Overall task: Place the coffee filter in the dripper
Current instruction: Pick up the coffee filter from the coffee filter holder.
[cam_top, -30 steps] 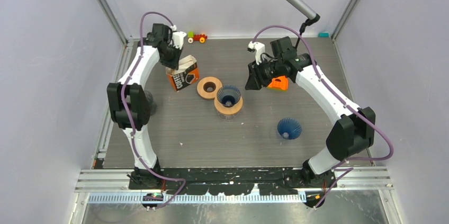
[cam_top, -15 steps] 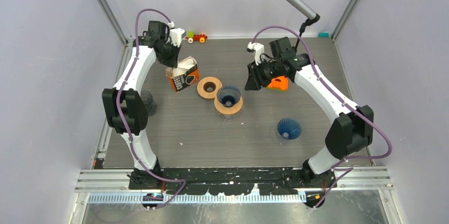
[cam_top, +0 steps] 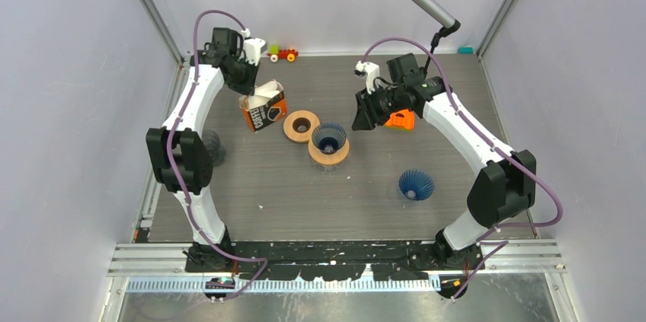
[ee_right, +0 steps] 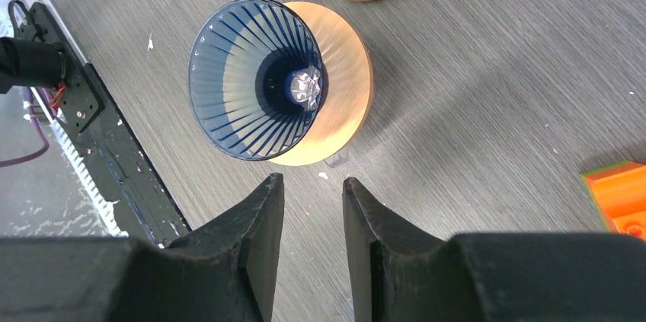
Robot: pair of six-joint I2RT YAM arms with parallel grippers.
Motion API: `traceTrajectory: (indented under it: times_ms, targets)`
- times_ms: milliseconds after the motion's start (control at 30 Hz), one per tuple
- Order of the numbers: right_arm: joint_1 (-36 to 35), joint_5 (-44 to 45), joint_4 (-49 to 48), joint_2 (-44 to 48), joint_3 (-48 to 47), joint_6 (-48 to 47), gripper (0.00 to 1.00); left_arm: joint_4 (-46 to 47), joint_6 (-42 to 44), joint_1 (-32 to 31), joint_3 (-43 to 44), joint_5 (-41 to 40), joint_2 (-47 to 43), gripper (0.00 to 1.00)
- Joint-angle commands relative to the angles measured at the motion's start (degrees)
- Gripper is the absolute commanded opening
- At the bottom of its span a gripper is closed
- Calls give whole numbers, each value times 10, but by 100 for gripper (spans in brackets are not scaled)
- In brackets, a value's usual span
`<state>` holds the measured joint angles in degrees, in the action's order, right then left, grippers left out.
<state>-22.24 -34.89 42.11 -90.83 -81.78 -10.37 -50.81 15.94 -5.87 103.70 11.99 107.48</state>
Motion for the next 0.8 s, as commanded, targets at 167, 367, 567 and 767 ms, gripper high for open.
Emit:
traceTrajectory:
  times_ms: [167, 367, 567, 767]
  targets:
    - [4, -7, -4, -12, -11, 0, 39, -9, 25, 4, 16, -14, -29, 13]
    - [4, -6, -3, -14, -12, -2, 39, -19, 33, 4, 12, -21, -28, 22]
    - [4, -4, 0, -15, -12, -4, 39, -24, 33, 3, 11, -10, -28, 28]
    - [4, -4, 1, -17, -12, -5, 39, -24, 36, 3, 8, 7, -18, 29]
